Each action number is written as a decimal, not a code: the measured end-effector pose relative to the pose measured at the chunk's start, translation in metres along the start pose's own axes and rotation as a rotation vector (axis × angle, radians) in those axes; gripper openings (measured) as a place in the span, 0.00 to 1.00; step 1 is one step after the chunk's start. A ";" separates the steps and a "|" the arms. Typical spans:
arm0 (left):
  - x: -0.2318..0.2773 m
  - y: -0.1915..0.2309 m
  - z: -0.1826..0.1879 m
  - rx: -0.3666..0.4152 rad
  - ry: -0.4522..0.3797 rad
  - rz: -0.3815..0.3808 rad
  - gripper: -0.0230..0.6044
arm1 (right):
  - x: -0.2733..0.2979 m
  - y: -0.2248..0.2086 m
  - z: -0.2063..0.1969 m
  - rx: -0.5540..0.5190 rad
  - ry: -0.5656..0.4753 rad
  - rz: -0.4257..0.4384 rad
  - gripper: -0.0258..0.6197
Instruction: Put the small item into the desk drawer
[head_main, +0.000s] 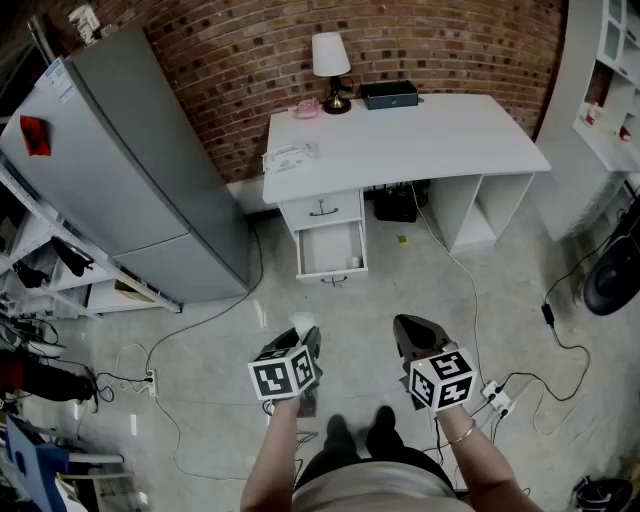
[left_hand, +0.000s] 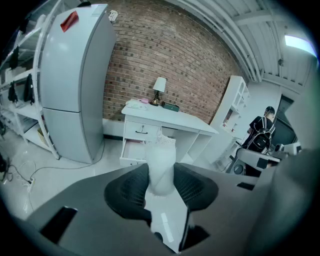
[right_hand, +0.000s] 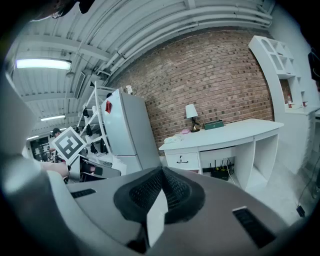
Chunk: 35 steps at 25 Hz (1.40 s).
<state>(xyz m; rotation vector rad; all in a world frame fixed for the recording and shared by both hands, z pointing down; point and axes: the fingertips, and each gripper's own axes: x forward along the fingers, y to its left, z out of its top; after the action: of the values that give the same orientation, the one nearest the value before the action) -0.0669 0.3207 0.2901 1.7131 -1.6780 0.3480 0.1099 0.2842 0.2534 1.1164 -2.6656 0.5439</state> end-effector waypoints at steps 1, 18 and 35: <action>0.005 -0.002 -0.001 0.006 0.003 0.003 0.32 | 0.000 -0.004 0.000 0.001 0.000 0.002 0.05; 0.034 -0.024 0.023 0.011 -0.020 0.077 0.32 | 0.003 -0.061 0.011 0.031 0.004 0.029 0.05; 0.162 0.045 0.099 -0.029 0.022 0.066 0.32 | 0.138 -0.107 0.042 0.037 0.052 0.007 0.05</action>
<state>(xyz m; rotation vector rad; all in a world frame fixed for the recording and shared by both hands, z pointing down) -0.1170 0.1381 0.3349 1.6297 -1.7184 0.3700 0.0888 0.1092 0.2865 1.0875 -2.6264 0.6172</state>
